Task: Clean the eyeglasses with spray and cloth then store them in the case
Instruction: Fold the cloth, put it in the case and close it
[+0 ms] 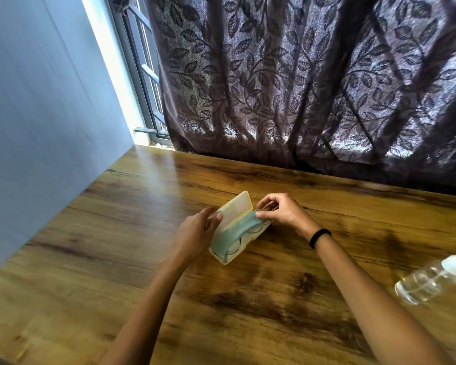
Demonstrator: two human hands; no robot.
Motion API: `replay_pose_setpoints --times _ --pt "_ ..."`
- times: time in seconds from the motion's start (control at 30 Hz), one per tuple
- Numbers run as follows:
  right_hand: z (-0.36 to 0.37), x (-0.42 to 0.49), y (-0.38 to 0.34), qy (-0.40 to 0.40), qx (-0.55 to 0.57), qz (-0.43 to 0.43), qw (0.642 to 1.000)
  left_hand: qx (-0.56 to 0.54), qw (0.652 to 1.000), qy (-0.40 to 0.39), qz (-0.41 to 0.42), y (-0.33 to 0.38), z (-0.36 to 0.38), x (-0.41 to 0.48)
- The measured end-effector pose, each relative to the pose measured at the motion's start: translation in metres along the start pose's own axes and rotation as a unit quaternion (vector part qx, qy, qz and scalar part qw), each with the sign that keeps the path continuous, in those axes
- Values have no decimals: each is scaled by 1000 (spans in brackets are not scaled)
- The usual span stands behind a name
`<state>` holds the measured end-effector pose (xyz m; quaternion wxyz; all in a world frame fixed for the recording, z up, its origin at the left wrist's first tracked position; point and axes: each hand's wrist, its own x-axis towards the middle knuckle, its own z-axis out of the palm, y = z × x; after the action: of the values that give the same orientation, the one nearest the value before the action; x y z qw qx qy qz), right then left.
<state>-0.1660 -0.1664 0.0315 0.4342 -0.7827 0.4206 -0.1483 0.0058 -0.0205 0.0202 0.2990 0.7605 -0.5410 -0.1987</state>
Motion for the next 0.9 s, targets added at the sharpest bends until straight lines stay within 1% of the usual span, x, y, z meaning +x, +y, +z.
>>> replay_pose_setpoints --times 0.07,0.17,0.27,0.33,0.37,0.43,0.47,0.53,0.63,0.77,0.9 --pt "-3 2 1 32 -19 -14 999 -30 999 -13 -2 0 -1 7" --pt "-7 5 0 94 -24 -72 993 -59 997 -46 -17 -2 -3 17" --pt "-7 9 -8 117 1 -102 988 -127 986 -100 -28 0 -10 26" --pt "-7 11 -14 124 -12 -103 987 -167 976 -136 -37 4 -18 29" --pt "-8 12 -16 117 -26 -93 988 -178 971 -154 -41 7 -21 29" --pt "-10 13 -17 73 -53 -57 994 -194 963 -179 -50 7 -25 31" --pt "-10 14 -16 48 -51 -39 997 -200 961 -186 -53 6 -26 32" --pt "-10 14 -12 26 -2 -14 1000 -204 957 -197 -55 4 -27 33" --pt "-11 14 -9 26 80 -1 996 -208 953 -212 -57 3 -27 32" --pt "-10 11 -8 24 112 -9 993 -201 947 -247 -50 5 -28 30" --pt "-10 6 -4 43 130 -33 990 -183 938 -288 -57 10 -31 28"
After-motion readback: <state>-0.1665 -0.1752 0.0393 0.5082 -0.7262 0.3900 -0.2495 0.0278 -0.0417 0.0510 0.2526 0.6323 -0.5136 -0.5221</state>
